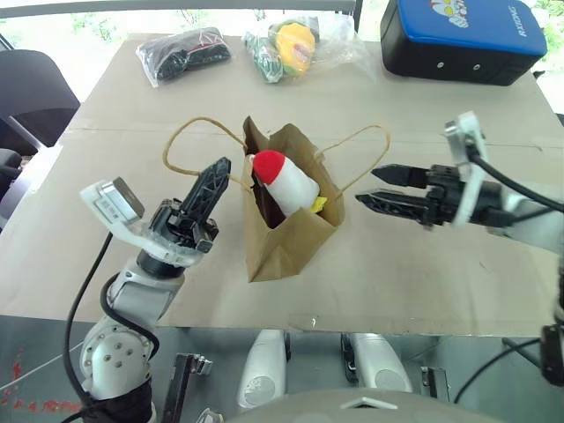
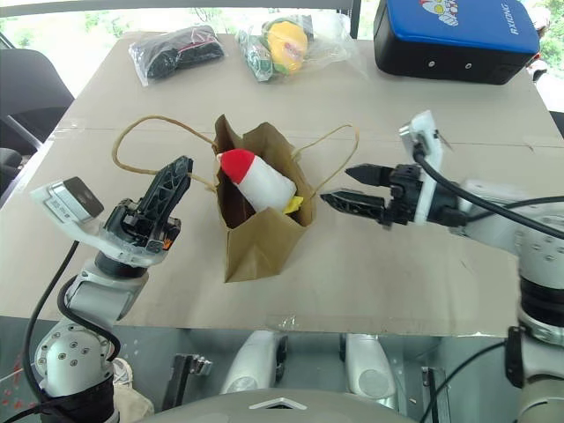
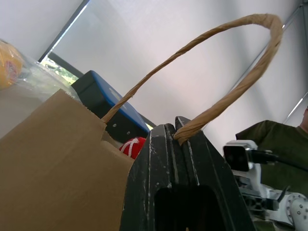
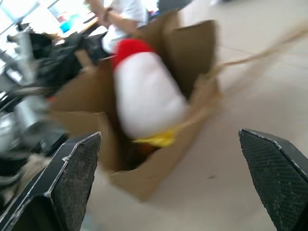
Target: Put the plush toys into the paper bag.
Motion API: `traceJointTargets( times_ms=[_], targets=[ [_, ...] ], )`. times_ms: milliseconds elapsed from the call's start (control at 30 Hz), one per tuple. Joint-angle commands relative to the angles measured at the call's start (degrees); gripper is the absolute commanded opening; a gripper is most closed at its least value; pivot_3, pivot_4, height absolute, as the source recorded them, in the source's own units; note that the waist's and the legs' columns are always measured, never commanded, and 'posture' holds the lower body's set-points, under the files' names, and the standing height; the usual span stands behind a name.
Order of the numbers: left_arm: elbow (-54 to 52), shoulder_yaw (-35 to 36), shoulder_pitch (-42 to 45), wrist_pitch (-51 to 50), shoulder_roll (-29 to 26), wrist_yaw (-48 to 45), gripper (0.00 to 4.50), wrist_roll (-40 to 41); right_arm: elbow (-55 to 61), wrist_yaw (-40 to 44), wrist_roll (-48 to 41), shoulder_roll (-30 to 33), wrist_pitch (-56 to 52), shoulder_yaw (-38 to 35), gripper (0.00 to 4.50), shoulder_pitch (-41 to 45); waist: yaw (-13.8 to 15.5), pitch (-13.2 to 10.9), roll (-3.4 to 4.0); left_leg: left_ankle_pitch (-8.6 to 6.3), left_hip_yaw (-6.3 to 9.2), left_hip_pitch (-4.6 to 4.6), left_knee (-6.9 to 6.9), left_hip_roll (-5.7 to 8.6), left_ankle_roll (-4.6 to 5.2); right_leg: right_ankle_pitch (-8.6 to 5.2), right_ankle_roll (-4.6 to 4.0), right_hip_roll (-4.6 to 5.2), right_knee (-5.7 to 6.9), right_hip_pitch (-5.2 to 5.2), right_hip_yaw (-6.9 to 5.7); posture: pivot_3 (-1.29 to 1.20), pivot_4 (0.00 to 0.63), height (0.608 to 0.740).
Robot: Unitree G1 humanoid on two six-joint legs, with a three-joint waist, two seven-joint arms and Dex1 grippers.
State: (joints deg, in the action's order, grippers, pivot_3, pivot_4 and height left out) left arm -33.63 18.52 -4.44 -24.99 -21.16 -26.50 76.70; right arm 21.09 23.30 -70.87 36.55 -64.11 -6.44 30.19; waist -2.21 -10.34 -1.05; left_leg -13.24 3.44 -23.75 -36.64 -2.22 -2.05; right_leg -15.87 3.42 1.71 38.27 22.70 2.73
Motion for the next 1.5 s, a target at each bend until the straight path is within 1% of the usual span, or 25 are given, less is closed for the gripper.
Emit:
traceJointTargets(
  times_ms=[33, 100, 167, 267, 300, 333, 367, 500, 600, 633, 700, 767, 867, 900, 933, 1000, 1100, 1200, 1233, 1267, 1300, 1333, 1400, 1433, 1500],
  targets=[
    [-0.89, 0.67, 0.66, 0.08, -0.8, -0.56, 0.0, 0.62, -4.84, 1.86, 6.6, -5.59, 6.28, 3.19, 4.23, 4.92, -0.07, 0.0, 0.0, 0.0, 0.0, 0.0, -0.01, 0.0, 0.0, 0.0, 0.0, 0.0, 0.0, 0.0, 0.0, 0.0, 0.15, 0.74],
    [-0.92, 0.8, 1.09, 0.16, -0.92, -0.31, 0.0, 0.62, -6.46, 3.89, 7.13, -8.6, 8.54, 2.88, 3.72, 6.58, -0.01, 0.0, 0.0, 0.0, 0.01, 0.0, 0.0, 0.0, 0.0, 0.0, 0.0, 0.0, 0.0, 0.0, -0.01, 0.0, 0.15, 0.74],
    [-0.71, 0.83, 2.1, 0.32, -1.08, 0.02, 0.0, 0.39, -7.06, 6.16, 4.47, -11.5, 9.74, 1.08, 2.82, 8.57, 0.23, 0.0, 0.0, 0.0, 0.03, -0.02, 0.0, 0.0, 0.0, 0.0, 0.0, 0.01, 0.0, 0.0, -0.05, 0.0, 0.15, 0.74],
    [0.45, 0.96, 4.84, 0.51, -1.69, 0.37, 0.0, -0.47, -7.48, 8.59, 1.59, -13.78, 10.48, -0.69, 1.26, 11.27, 0.41, 0.0, 0.01, 0.0, 0.04, -0.04, -0.01, 0.0, 0.0, 0.0, 0.0, 0.02, 0.0, 0.0, -0.07, 0.0, 0.15, 0.74],
    [2.08, 1.67, 7.06, 0.74, -2.57, 0.23, 0.0, -1.0, -7.52, 8.66, 0.28, -14.5, 10.72, -1.36, 0.94, 12.88, 0.49, 0.0, 0.01, 0.0, 0.05, -0.04, 0.0, 0.0, 0.0, 0.01, 0.0, 0.02, 0.0, 0.0, -0.07, 0.0, 0.15, 0.74],
    [3.24, 2.14, 8.68, 0.86, -3.13, 0.17, 0.0, -1.42, -7.64, 8.66, -0.64, -14.92, 10.81, -1.88, 0.44, 14.03, 0.57, -0.01, 0.02, 0.0, 0.05, -0.04, -0.01, 0.0, 0.0, 0.01, 0.0, 0.03, 0.0, -0.01, -0.08, 0.0, 0.15, 0.74],
    [5.0, 2.71, 10.92, 1.06, -4.0, -0.03, 0.0, -2.19, -7.48, 8.94, -1.47, -15.34, 11.06, -2.33, 0.03, 15.47, 0.52, -0.01, 0.02, 0.0, 0.06, -0.03, -0.01, 0.0, 0.0, 0.01, 0.0, 0.02, 0.02, 0.0, -0.1, 0.0, 0.15, 0.74],
    [12.87, 3.83, 20.14, 1.63, -7.77, -2.07, 0.0, -6.26, -7.31, 8.67, -1.66, -15.3, 11.83, -3.04, 0.03, 20.59, 0.33, -0.01, 0.02, 0.0, 0.08, 0.0, -0.01, 0.0, 0.0, 0.01, 0.0, 0.0, 0.07, 0.0, -0.11, 0.0, 0.15, 0.74],
    [19.57, 2.81, 26.3, 1.33, -10.67, -5.57, 0.0, -10.58, -7.23, 8.53, -0.13, -13.91, 12.52, -3.35, 0.03, 22.96, 0.21, -0.01, 0.02, 0.0, 0.07, -0.02, -0.01, 0.0, 0.0, 0.01, 0.0, 0.01, 0.07, 0.0, -0.11, 0.0, 0.15, 0.74],
    [22.29, 1.39, 28.03, 1.35, -11.08, -6.91, 0.0, -13.04, -6.65, 9.04, 1.39, -12.59, 12.48, -2.9, 0.03, 22.28, 0.2, -0.01, 0.02, 0.0, 0.08, -0.05, 0.0, 0.0, 0.0, 0.01, 0.0, 0.01, 0.06, 0.02, -0.13, 0.0, 0.15, 0.74],
    [27.75, -3.04, 30.13, 2.16, -11.52, -8.91, 0.0, -20.54, -6.07, 8.75, 3.77, -11.12, 12.21, -2.01, 0.03, 19.56, 0.48, 0.0, 0.01, 0.0, 0.09, -0.05, 0.02, 0.01, 0.0, 0.0, 0.0, 0.02, 0.05, 0.02, -0.15, 0.0, 0.15, 0.74],
    [31.46, -5.33, 30.66, 3.16, -10.11, -10.54, 0.0, -24.64, -5.67, 8.17, 6.48, -10.65, 12.35, -0.35, 0.03, 17.25, 0.41, 0.0, 0.01, 0.0, 0.07, -0.04, 0.03, 0.02, 0.0, 0.0, 0.0, 0.04, 0.0, 0.0, -0.15, 0.0, 0.15, 0.74],
    [37.87, -8.48, 30.87, 5.34, -8.42, -12.19, 0.0, -31.55, -5.79, 7.12, 10.4, -11.67, 13.06, 1.89, 0.03, 14.61, -0.08, -0.01, 0.01, 0.0, 0.03, -0.07, 0.04, 0.02, -0.01, 0.01, 0.0, 0.04, 0.01, 0.03, -0.11, 0.0, 0.15, 0.74],
    [39.81, -8.88, 31.33, 6.37, -7.98, -11.57, 0.0, -33.94, -5.92, 7.24, 13.48, -11.2, 13.7, 3.85, 0.03, 14.01, -0.21, -0.01, 0.01, 0.01, 0.04, -0.06, 0.05, 0.01, -0.01, 0.01, 0.0, 0.02, 0.05, 0.07, -0.1, 0.0, 0.15, 0.74],
    [41.0, -8.53, 31.98, 7.03, -7.35, -11.33, 0.0, -34.83, -5.95, 7.47, 15.87, -10.82, 14.02, 5.48, 0.03, 13.57, -0.32, -0.02, 0.02, 0.01, 0.05, -0.07, 0.06, 0.0, -0.01, 0.01, 0.0, 0.01, 0.07, 0.1, -0.1, 0.0, 0.15, 0.74],
    [41.31, -7.38, 33.18, 8.12, -6.6, -11.53, 0.0, -35.48, -5.38, 8.44, 17.4, -10.64, 14.25, 6.31, 0.03, 12.74, -0.21, -0.02, 0.02, 0.01, 0.06, -0.04, 0.08, -0.01, -0.01, 0.01, -0.01, 0.0, 0.14, 0.12, -0.09, 0.0, 0.15, 0.74],
    [41.25, -4.11, 34.94, 8.89, -5.97, -10.44, 0.0, -34.52, -5.46, 8.27, 17.46, -11.01, 14.33, 4.71, 0.03, 12.65, 0.01, -0.02, 0.01, 0.01, 0.06, -0.09, 0.07, 0.0, -0.01, 0.01, 0.0, 0.04, 0.13, 0.13, -0.11, 0.0, 0.15, 0.74],
    [39.33, -3.79, 33.81, 9.0, -5.83, -11.4, 0.0, -35.23, -5.47, 8.72, 18.62, -10.71, 14.94, 4.37, 0.03, 12.42, 0.01, -0.02, 0.01, 0.01, 0.04, -0.08, 0.04, 0.01, -0.01, 0.01, 0.0, 0.07, 0.12, 0.11, -0.11, 0.0, 0.15, 0.74],
    [38.18, -3.99, 33.02, 8.41, -5.86, -11.89, 0.0, -35.18, -5.07, 9.44, 18.36, -10.37, 14.71, 4.22, 0.26, 12.1, 0.0, -0.02, 0.0, 0.01, 0.04, -0.08, 0.05, 0.01, -0.01, 0.01, 0.0, 0.07, 0.12, 0.11, -0.1, 0.0, 0.15, 0.74],
    [36.11, -4.0, 31.64, 7.21, -5.92, -13.64, 0.0, -33.55, -3.5, 10.55, 16.28, -9.44, 13.31, 3.37, 0.53, 11.36, -0.02, -0.02, 0.01, 0.01, 0.04, -0.08, 0.05, 0.01, -0.01, 0.01, 0.0, 0.07, 0.12, 0.11, -0.1, 0.0, 0.15, 0.74],
    [34.65, -3.97, 30.68, 6.32, -5.98, -14.91, 0.0, -32.35, -2.33, 11.39, 14.74, -8.77, 12.25, 2.73, 0.86, 10.82, -0.01, -0.02, 0.01, 0.01, 0.04, -0.08, 0.05, 0.01, -0.01, 0.01, 0.0, 0.07, 0.12, 0.11, -0.1, 0.0, 0.15, 0.74],
    [32.47, -3.37, 29.4, 5.65, -6.06, -16.17, 0.0, -30.68, -0.96, 12.19, 13.21, -7.08, 10.73, 1.85, 1.42, 10.0, -0.01, -0.02, 0.01, 0.01, 0.04, -0.08, 0.06, 0.01, -0.01, 0.01, 0.0, 0.08, 0.12, 0.11, -0.11, 0.0, 0.15, 0.74],
    [29.02, -2.42, 27.17, 4.82, -6.59, -17.74, 0.0, -28.91, 1.07, 13.41, 10.23, -3.79, 8.16, 0.15, 2.26, 8.54, 0.11, -0.02, 0.0, 0.01, 0.06, -0.12, 0.06, 0.01, -0.01, 0.01, 0.0, 0.09, 0.1, 0.11, -0.12, 0.0, 0.15, 0.74],
    [27.4, -1.98, 26.06, 4.39, -6.84, -17.93, 0.0, -28.25, 1.67, 13.71, 8.63, -2.16, 6.91, -0.88, 2.26, 7.93, 0.13, -0.03, 0.0, 0.01, 0.07, -0.12, 0.05, 0.01, -0.01, 0.01, 0.0, 0.1, 0.09, 0.1, -0.14, 0.0, 0.15, 0.74],
    [24.8, -0.91, 23.83, 2.6, -7.56, -17.56, 0.71, -26.88, 2.83, 14.66, 5.75, 1.23, 4.74, -2.76, 2.33, 6.59, 0.16, -0.03, 0.0, 0.01, 0.07, -0.1, 0.05, 0.01, -0.01, 0.01, 0.0, 0.1, 0.1, 0.08, -0.14, 0.0, 0.15, 0.74]
  ],
)
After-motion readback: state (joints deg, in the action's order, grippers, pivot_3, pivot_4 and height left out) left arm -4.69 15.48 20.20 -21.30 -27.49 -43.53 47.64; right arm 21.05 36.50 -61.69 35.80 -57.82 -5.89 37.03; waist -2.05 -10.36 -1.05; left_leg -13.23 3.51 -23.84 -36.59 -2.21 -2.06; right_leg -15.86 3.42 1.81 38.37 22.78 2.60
